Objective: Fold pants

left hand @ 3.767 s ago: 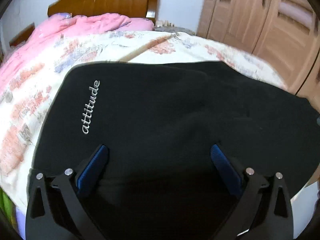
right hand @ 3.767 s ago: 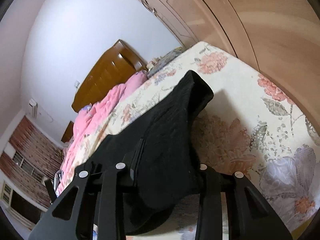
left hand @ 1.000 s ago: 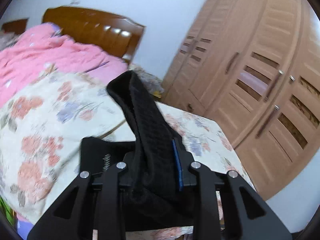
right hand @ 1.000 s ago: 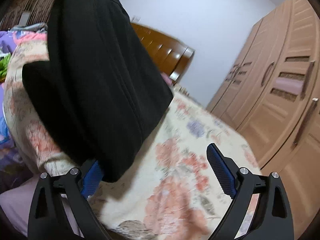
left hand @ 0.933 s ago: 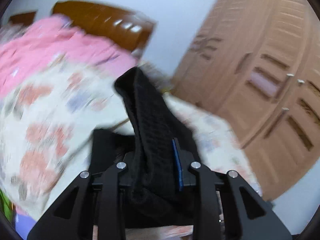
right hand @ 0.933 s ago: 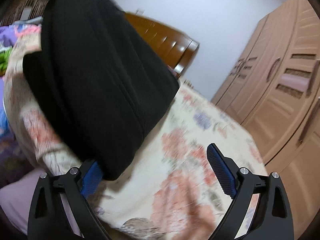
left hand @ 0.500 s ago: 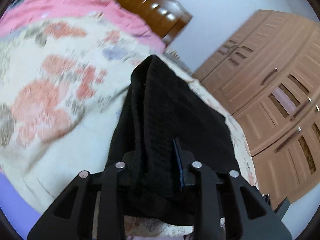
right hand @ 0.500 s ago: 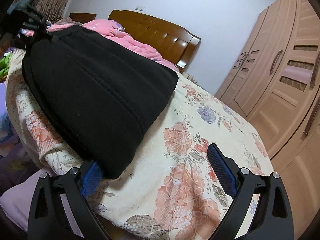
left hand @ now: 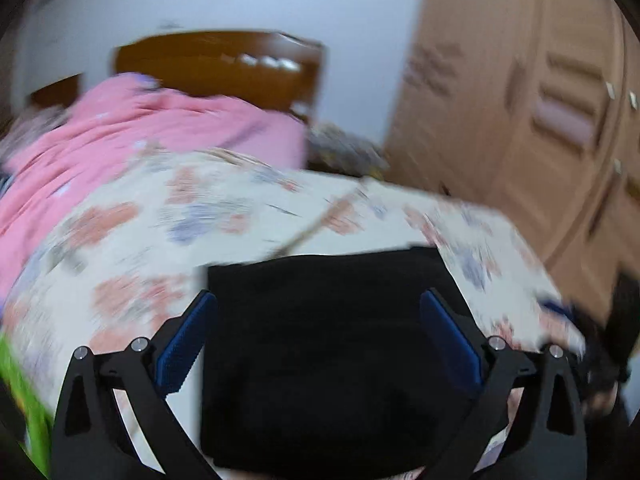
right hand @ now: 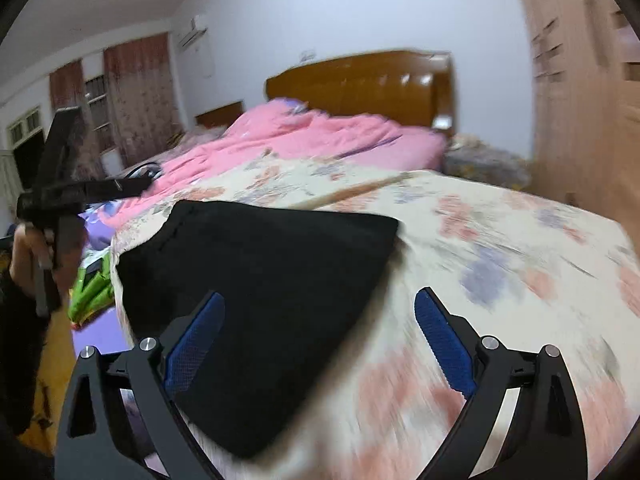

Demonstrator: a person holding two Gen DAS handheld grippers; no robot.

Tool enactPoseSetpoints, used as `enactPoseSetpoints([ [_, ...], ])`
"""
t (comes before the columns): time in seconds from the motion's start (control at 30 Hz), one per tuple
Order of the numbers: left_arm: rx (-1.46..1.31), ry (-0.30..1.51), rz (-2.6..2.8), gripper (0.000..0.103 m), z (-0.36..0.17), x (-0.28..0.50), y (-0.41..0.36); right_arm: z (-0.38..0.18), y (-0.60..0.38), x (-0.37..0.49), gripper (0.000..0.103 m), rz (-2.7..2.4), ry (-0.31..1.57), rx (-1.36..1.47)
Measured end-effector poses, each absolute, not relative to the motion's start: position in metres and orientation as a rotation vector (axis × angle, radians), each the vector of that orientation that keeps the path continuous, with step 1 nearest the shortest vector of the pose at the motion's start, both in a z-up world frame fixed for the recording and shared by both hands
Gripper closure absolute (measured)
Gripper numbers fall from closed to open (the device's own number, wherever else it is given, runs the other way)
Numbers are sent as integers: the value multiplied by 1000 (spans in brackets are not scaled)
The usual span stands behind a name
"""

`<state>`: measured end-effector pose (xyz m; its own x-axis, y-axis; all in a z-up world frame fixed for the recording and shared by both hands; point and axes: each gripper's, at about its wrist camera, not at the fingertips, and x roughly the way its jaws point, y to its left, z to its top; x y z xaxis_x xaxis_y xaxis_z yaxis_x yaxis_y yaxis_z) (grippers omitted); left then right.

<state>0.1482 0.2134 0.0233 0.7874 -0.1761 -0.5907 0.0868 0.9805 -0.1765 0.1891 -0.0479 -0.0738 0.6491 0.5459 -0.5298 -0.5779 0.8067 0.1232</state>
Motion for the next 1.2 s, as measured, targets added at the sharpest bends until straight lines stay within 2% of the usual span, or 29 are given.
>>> enactPoseSetpoints([
  [0.07, -110, 740, -134, 2, 5, 191, 201, -79, -13, 227, 11, 665, 642, -76],
  [0.2, -126, 819, -97, 2, -38, 225, 219, -96, 38, 264, 11, 703, 712, -193],
  [0.27, -163, 795, -116, 2, -58, 219, 234, -115, 51, 277, 11, 665, 753, -253],
  [0.3, -189, 769, -121, 2, -59, 216, 241, -128, 50, 284, 4, 637, 794, -255],
  [0.37, -229, 765, -136, 2, -60, 215, 248, -141, 34, 299, 4, 681, 829, -100],
  [0.6, -241, 770, -125, 2, -60, 215, 249, -136, 34, 286, 5, 592, 820, -114],
  [0.73, -225, 757, -110, 2, -61, 213, 247, -112, 43, 251, 5, 638, 714, -145],
  [0.83, -215, 757, -104, 2, -61, 212, 245, -129, 57, 243, 5, 610, 754, -260],
  [0.97, -199, 755, -99, 2, -61, 212, 243, -132, 42, 252, 5, 623, 806, -170],
  [1.2, -214, 744, -100, 2, -62, 210, 246, -108, 34, 210, 5, 623, 713, -163],
])
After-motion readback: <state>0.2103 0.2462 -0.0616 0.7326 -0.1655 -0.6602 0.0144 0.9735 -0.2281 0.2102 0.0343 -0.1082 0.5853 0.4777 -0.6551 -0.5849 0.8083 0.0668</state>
